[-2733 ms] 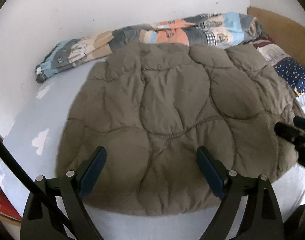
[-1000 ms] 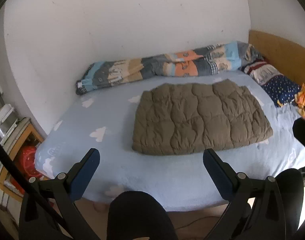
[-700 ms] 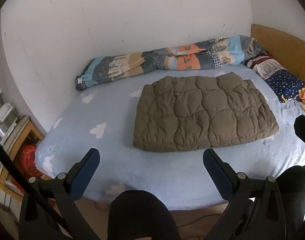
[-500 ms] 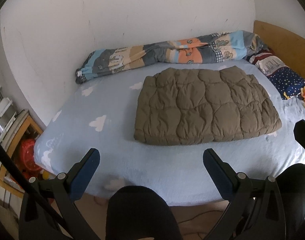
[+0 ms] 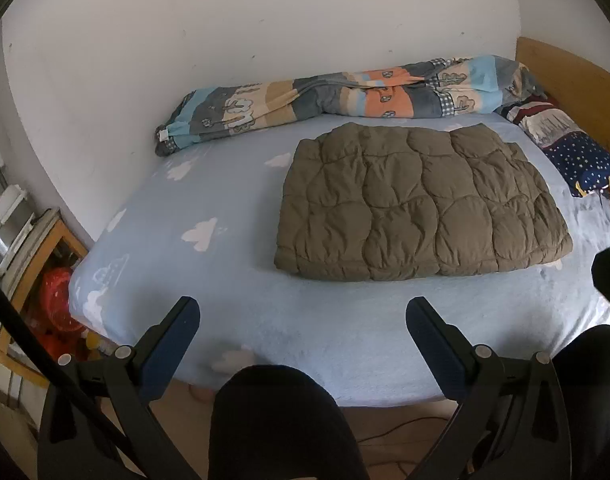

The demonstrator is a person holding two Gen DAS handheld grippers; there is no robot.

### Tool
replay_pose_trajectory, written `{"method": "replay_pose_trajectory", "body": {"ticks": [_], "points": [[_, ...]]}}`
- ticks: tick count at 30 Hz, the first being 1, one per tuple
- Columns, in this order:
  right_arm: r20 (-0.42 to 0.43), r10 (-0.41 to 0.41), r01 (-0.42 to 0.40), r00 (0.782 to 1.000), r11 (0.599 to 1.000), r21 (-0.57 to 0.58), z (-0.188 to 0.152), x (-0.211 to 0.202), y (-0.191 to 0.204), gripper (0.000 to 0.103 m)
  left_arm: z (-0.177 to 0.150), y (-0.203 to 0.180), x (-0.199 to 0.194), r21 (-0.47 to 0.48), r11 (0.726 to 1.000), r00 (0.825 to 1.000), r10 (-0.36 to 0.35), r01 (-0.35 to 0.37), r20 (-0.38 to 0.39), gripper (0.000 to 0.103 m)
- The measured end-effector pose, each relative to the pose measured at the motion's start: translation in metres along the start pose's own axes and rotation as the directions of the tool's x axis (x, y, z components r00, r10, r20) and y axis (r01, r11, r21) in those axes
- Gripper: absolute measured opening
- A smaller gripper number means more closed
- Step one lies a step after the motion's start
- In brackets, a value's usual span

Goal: Fold large clothes

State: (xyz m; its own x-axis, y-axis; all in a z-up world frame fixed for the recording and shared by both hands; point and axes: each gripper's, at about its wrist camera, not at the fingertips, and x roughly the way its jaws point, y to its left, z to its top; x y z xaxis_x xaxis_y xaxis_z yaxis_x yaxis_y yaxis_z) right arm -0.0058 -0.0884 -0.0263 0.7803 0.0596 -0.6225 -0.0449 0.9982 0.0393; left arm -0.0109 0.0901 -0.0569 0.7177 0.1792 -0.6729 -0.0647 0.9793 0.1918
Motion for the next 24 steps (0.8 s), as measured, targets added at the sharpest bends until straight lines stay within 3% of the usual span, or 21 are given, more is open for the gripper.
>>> {"method": "replay_pose_trajectory", "body": {"ticks": [24], "points": [[-0.024, 0.007, -0.006, 1.0, 1.0, 0.009, -0.0072, 0.0048, 0.0017, 0.102, -0.0026, -0.0003, 0.0046, 0.004, 1.0, 1.0, -0.006, 0.006, -0.019, 0.103]]}}
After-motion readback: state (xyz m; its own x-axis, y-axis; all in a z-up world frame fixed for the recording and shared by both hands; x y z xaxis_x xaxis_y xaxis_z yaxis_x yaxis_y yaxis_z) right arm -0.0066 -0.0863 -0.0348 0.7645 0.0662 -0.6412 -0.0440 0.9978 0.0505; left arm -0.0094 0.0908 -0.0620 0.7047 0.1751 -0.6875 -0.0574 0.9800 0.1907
